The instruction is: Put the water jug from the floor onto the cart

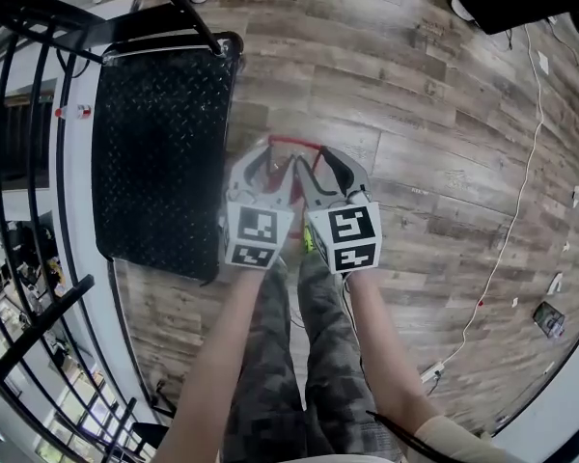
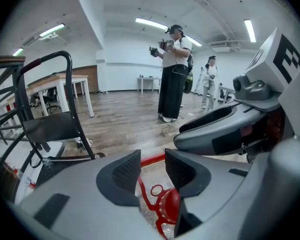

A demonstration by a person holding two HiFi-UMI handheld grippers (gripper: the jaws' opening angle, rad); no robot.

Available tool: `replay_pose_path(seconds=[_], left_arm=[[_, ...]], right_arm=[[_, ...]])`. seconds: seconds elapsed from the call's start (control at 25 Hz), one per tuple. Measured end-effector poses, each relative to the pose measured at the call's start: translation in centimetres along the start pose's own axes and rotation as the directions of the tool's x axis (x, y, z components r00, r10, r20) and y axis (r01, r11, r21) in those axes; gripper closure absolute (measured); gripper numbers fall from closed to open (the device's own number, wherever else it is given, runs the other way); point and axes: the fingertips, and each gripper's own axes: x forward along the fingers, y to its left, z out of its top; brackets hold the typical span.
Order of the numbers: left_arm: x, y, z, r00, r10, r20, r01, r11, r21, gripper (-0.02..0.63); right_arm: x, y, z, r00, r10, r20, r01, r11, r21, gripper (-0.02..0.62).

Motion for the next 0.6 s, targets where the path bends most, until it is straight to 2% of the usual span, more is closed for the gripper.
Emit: replay_pose_path(seconds=[0.16, 0.32, 0.6], left_arm=[[1.7, 0.3, -1.3, 0.999, -0.01, -0.035, 0.01, 1.0, -0.001, 0.468], [3.1, 0.6, -3.1, 0.997, -0.017, -0.072, 0.016, 1.0, -0.016, 0.458], [4.2, 1.3, -4.0, 0.998, -0.008, -0.067, 0.007, 1.0, -0.011, 0.457]], right_arm=[[1.3, -1.1, -1.1, 0.999, -0.046, -0.026, 0.046, 0.999, -0.008, 0.444], [2.7, -1.7, -2.9, 0.996, -0.046, -0.079, 0.044, 0.999, -0.03, 0.413], [4.4, -2.3, -5.0, 0.99, -0.047, -0.13, 0.048, 0.999, -0.001, 0.41]])
